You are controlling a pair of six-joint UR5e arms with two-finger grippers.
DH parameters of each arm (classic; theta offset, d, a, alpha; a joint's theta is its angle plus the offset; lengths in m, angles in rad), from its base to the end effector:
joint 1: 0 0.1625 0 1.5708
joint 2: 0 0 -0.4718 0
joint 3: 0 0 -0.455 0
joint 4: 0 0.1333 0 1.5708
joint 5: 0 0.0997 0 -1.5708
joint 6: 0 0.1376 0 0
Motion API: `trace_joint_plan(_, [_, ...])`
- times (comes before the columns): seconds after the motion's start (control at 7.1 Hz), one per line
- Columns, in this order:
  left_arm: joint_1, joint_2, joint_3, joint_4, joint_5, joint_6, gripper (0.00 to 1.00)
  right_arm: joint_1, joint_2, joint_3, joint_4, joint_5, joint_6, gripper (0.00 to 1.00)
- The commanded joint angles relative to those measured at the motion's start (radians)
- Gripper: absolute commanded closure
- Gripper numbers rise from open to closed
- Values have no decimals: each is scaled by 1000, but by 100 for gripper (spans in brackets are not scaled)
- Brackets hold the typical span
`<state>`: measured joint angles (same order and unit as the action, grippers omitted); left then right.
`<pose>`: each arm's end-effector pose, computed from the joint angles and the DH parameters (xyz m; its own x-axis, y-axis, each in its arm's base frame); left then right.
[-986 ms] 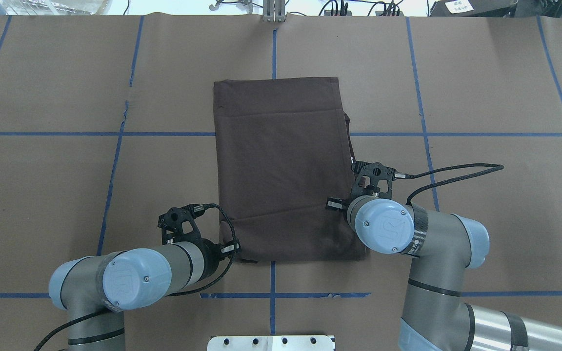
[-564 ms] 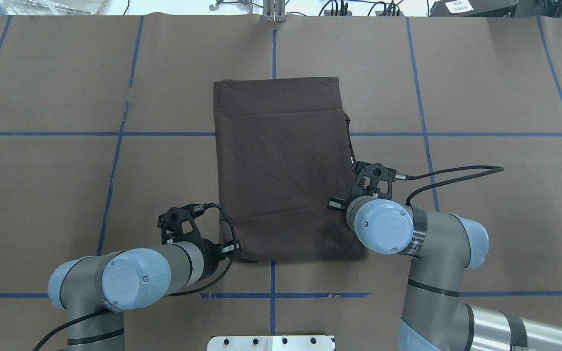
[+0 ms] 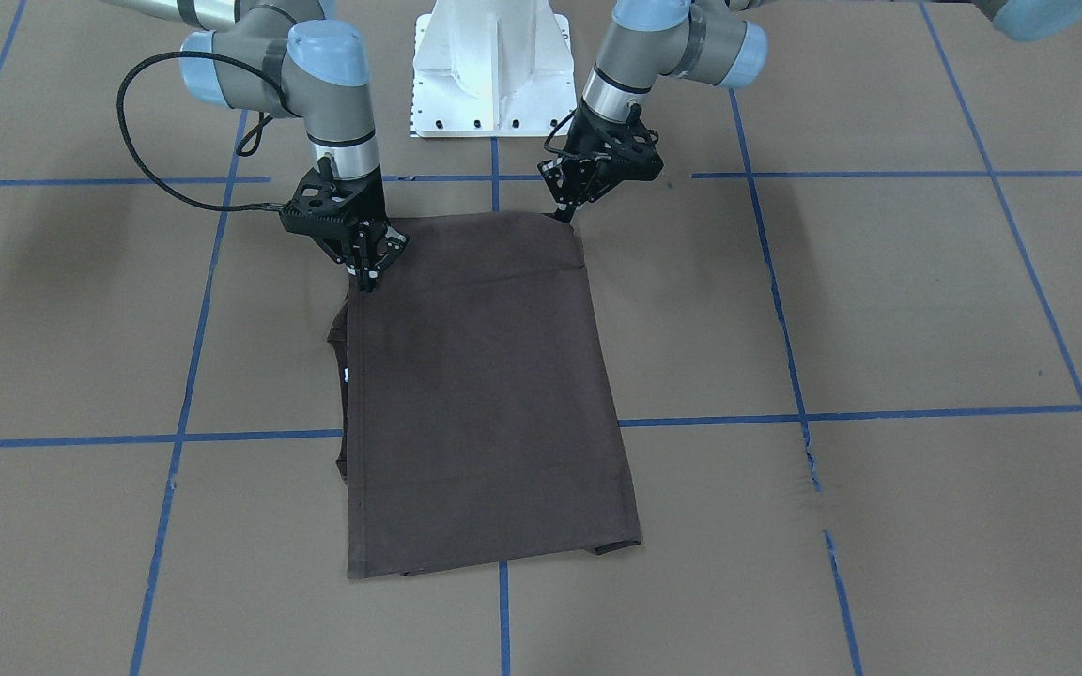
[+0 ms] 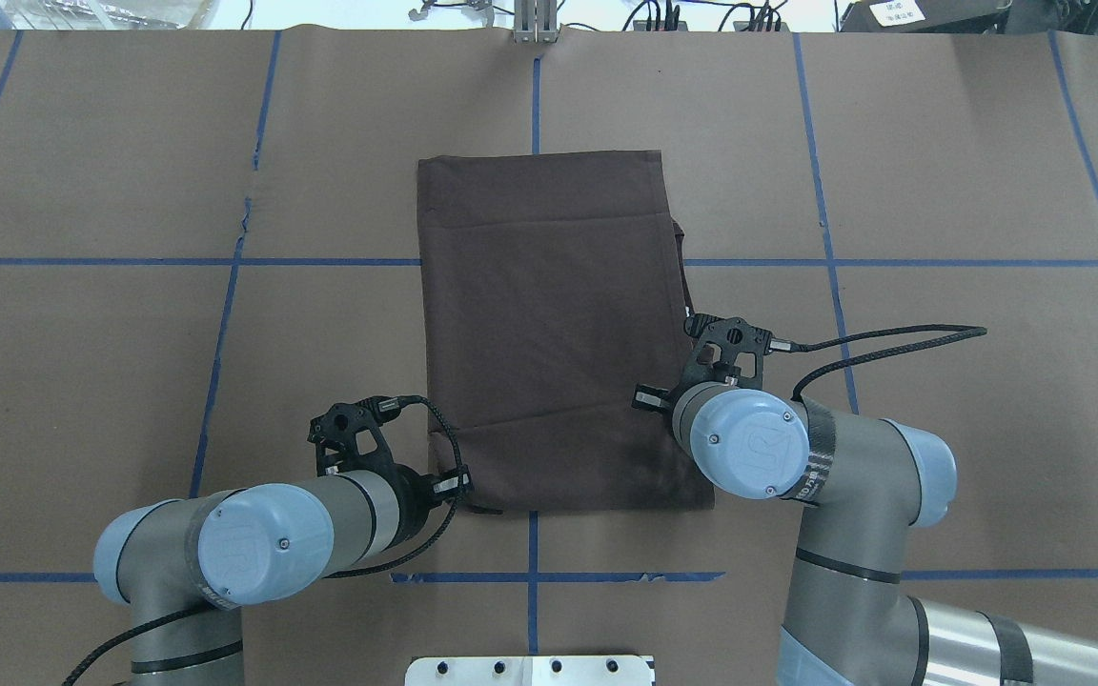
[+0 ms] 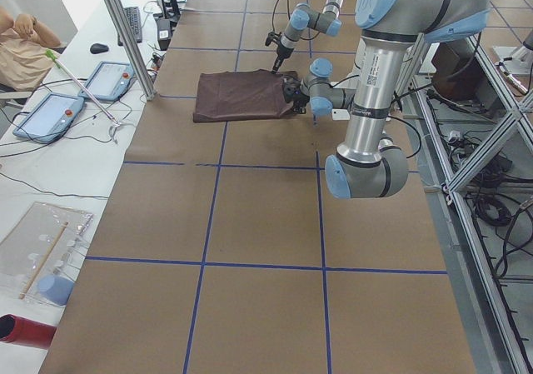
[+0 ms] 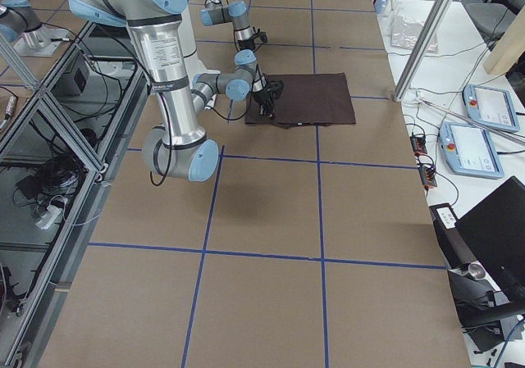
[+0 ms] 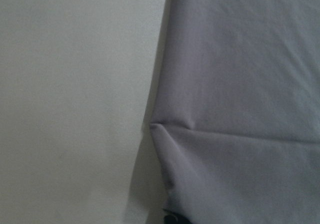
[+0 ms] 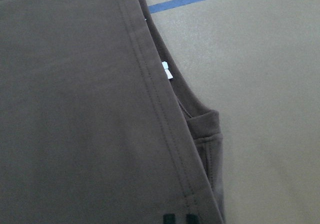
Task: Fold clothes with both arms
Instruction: 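Move the right gripper to the shirt's other near corner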
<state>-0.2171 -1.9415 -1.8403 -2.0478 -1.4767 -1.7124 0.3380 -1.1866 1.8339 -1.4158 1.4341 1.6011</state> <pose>0.6547 -0.2941 0.3009 0.3817 -0.2281 -0.8957 0.3543 0.9311 -0.0861 -0.6167 -0.3779 0.3486 0.6427 0.2577 0.7215 -0.4406 0.8947 0.0729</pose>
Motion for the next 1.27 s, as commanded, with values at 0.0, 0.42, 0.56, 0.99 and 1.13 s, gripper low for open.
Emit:
trace_joint_plan(0.0, [-1,-2,0,0,-2,3,100,-33,5,22,-3,9,54,23])
trace_joint_plan(0.42, [2,-5,-4,-2,-11,3,100,-86,2,33,-3,19,144,23])
trace_joint_plan(0.56, [2,-7,-4,-3,-13,3,100,-90,-5,36,-8,16,146,23])
trace_joint_plan(0.99, [4,-13,-4,-5,-17,3,100,-109,-25,36,-11,8,149,24])
trace_joint_plan(1.13, [4,-13,-4,-6,-17,3,100,-111,-51,36,-12,6,149,24])
